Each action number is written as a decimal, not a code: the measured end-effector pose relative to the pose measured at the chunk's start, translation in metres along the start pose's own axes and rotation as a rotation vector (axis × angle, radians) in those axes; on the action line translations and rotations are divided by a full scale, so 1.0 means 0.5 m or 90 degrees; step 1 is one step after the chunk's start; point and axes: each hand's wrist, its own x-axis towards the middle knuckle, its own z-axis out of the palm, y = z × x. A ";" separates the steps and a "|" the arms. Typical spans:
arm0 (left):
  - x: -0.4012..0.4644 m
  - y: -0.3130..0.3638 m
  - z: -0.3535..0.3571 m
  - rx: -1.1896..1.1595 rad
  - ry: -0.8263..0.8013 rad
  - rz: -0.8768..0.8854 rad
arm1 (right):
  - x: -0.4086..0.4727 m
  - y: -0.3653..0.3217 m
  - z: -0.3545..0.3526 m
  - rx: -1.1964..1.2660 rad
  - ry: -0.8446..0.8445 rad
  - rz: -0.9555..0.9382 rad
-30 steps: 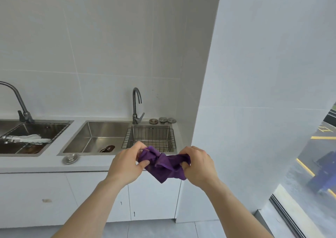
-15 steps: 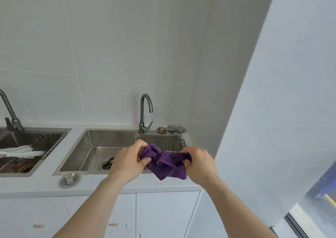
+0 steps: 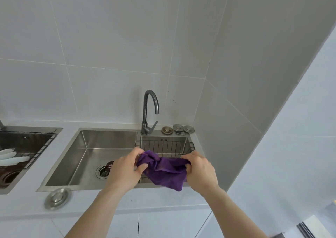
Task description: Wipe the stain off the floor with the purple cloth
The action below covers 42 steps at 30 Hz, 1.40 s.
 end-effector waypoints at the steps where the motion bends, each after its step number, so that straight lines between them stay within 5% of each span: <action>1: 0.020 -0.007 0.011 0.006 -0.003 -0.004 | 0.021 0.009 0.011 0.001 -0.003 0.005; 20: 0.507 -0.119 0.322 0.154 -0.169 -0.132 | 0.508 0.261 0.282 0.066 -0.160 0.090; 29: 0.531 -0.185 0.448 0.249 -0.340 -0.162 | 0.528 0.344 0.426 -0.047 -0.340 0.100; 42: 0.499 -0.204 0.508 0.259 -0.464 -0.061 | 0.480 0.336 0.505 -0.066 -0.531 0.059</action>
